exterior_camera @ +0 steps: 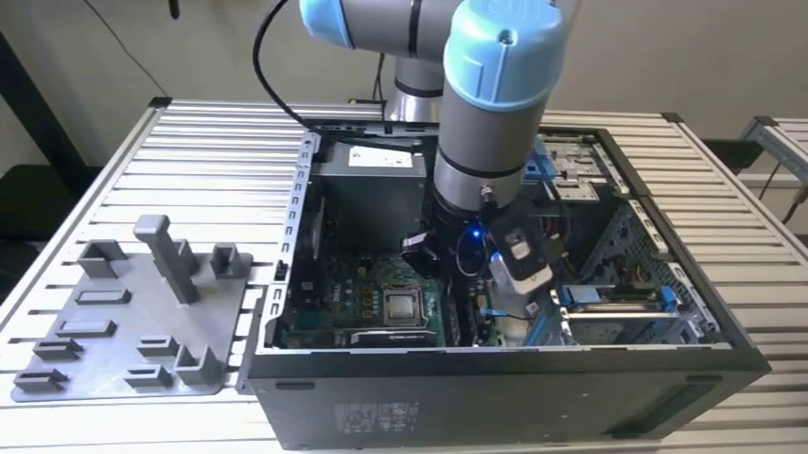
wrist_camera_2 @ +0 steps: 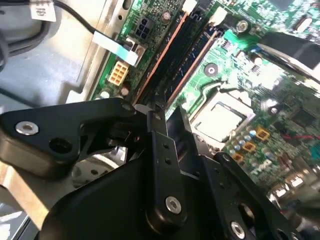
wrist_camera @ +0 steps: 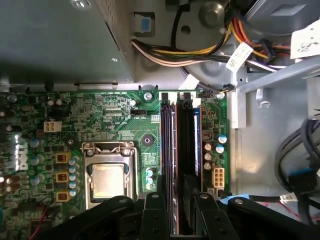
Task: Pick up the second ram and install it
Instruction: 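Insert the second ram into the second slot, then press down the second ram until it locks into place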
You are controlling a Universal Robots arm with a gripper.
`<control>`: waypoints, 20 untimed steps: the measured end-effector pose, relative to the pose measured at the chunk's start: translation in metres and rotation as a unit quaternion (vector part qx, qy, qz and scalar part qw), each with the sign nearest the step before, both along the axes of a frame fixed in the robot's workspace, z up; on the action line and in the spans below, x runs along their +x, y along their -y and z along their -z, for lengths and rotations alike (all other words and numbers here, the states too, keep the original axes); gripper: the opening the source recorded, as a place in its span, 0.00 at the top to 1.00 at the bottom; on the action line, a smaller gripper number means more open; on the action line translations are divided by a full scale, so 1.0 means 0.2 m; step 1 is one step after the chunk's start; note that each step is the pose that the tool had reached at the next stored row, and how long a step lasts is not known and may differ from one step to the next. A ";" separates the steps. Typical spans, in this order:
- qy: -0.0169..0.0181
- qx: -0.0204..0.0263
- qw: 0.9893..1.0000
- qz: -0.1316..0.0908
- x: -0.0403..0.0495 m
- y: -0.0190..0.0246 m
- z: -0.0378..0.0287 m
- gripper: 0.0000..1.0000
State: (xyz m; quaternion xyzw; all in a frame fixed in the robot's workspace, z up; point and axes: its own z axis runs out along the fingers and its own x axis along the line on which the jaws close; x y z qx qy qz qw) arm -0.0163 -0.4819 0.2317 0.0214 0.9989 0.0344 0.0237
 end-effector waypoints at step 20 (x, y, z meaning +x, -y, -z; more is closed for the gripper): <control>-0.001 0.000 1.000 0.000 0.000 0.000 -0.039 0.89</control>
